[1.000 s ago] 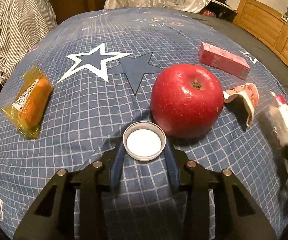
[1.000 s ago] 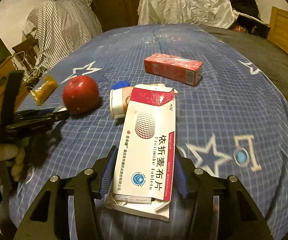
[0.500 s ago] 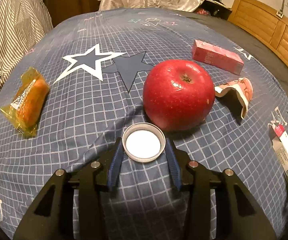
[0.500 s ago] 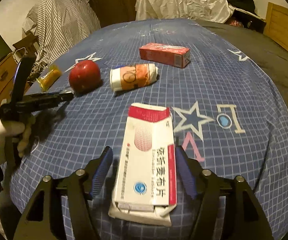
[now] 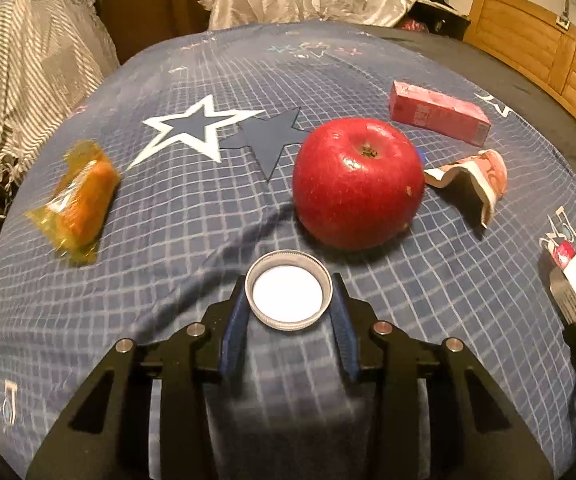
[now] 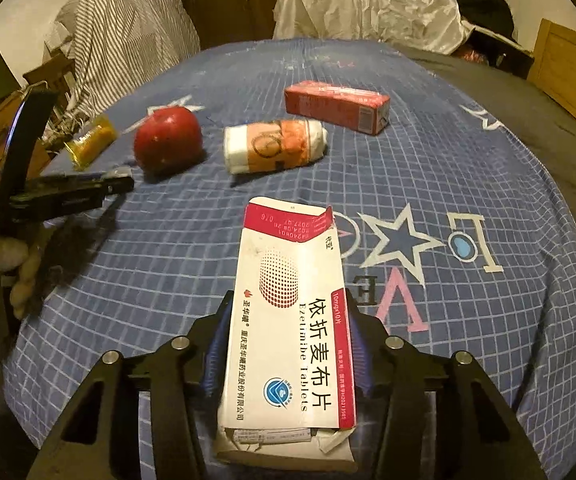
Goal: Collect trash
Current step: 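Lift and carry the lid and medicine box in both tools over the bucket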
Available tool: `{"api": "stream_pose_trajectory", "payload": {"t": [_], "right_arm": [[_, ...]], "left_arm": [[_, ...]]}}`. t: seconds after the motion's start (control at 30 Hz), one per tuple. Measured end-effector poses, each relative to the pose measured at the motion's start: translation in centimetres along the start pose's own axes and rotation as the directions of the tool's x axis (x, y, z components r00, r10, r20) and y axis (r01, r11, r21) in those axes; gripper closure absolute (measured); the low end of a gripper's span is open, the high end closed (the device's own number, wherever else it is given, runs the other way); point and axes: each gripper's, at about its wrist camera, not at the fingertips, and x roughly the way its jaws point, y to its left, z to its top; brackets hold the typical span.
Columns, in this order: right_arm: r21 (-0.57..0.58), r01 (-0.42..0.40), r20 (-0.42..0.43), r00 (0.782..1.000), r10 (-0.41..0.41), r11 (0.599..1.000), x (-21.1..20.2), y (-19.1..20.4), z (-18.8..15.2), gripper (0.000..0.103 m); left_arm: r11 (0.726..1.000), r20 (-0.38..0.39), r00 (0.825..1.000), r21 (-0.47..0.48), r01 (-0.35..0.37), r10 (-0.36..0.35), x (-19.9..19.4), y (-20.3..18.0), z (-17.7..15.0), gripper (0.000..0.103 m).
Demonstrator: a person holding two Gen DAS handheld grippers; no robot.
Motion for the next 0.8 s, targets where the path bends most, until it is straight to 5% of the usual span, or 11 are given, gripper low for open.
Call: {"api": "stream_pose_trajectory", "payload": {"t": [0.17, 0.33, 0.8], "right_arm": [[-0.009, 0.001, 0.125, 0.992, 0.0, 1.0, -3.4, 1.4, 0.2, 0.052], [-0.002, 0.0, 0.271, 0.962, 0.001, 1.0, -8.2, 2.6, 0.4, 0.052], [-0.047, 0.039, 0.556, 0.831, -0.007, 0.998, -20.8, 6.5, -1.2, 0.05]], "left_arm": [[0.999, 0.088, 0.996, -0.039, 0.002, 0.002, -4.5, 0.5, -1.8, 0.065], [0.999, 0.197, 0.98, -0.05, 0.006, 0.004, -9.7, -0.4, -3.3, 0.065], [0.998, 0.488, 0.873, -0.054, 0.035, -0.005, -21.7, -4.4, -5.8, 0.065]]}}
